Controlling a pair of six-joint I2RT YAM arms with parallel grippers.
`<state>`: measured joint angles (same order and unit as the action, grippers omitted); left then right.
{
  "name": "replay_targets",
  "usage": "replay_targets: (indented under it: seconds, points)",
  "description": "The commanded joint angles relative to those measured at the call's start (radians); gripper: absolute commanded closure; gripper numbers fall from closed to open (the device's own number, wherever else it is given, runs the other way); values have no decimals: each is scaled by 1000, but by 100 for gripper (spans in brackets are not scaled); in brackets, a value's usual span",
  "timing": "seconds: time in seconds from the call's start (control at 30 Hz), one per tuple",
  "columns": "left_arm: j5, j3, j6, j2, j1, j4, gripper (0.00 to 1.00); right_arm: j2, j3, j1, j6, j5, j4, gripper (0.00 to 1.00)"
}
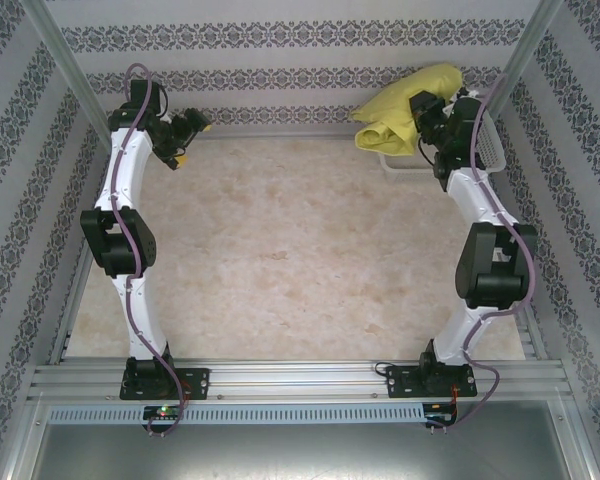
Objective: Roll up the long pants
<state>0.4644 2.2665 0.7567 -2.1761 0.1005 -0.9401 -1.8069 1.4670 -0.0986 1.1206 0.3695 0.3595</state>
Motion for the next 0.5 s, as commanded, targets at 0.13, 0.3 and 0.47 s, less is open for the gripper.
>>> replay_targets:
  seconds: [0.13, 0.3, 0.47]
  points:
    - [23, 23, -54, 45, 19, -66, 0, 68, -63, -58, -105, -187, 146, 100]
    - [30, 30, -69, 45, 28, -88, 0, -10, -68, -84, -59, -248, 240, 100]
    - [51, 31, -73, 21, 37, -90, 0, -101, -26, -93, -53, -312, 283, 100]
